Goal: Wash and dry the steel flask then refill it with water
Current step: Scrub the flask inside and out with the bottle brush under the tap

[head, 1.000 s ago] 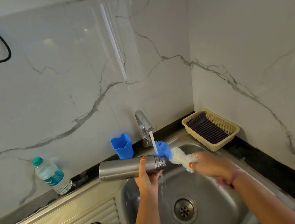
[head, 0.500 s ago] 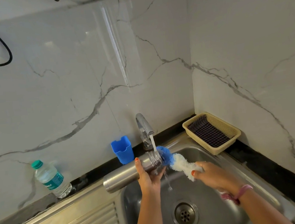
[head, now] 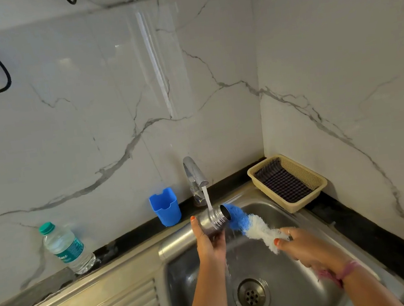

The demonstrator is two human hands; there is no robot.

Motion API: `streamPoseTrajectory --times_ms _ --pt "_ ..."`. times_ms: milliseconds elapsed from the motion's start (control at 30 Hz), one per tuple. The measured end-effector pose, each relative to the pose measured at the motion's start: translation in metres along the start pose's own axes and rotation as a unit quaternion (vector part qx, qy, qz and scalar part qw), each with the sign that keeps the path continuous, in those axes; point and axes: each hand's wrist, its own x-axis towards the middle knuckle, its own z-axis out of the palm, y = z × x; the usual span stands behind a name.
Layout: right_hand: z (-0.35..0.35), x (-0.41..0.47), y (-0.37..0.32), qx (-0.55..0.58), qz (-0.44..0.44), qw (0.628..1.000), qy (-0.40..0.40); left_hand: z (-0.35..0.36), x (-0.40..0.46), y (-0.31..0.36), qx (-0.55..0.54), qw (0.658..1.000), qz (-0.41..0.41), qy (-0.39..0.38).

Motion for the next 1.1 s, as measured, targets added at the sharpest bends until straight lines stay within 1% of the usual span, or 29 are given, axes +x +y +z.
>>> streamPoseTrajectory --times_ms 100,233,367,467,767,933,1100 --pt "-0.001 0.003 0.008 0.001 0.013 1.000 0.002 -0.002 0.001 -0.005 -0.011 1.000 0.003 0.002" --pt "-0.002 0.010 0.022 0.018 0.024 0.999 0.011 -0.003 -0.003 -0.008 0.008 1.000 0.008 -0.002" --pt "-0.006 0.010 0.028 0.019 0.015 0.999 0.029 -0.006 -0.005 -0.009 0.068 0.998 0.015 0.009" --pt "-0.012 0.009 0.032 0.016 0.028 0.998 0.045 -0.008 -0.004 -0.012 0.104 0.994 0.024 0.011" --pt "-0.020 0.015 0.041 0.032 0.066 0.996 0.043 -0.009 0.002 -0.028 0.166 0.986 0.012 -0.003" --pt "-0.018 0.013 0.042 0.040 0.049 0.997 0.040 -0.011 0.004 -0.031 0.216 0.976 0.012 -0.025" --pt "-0.017 0.014 0.045 0.056 0.068 0.995 0.040 -0.021 0.005 -0.033 0.292 0.956 0.004 -0.025"
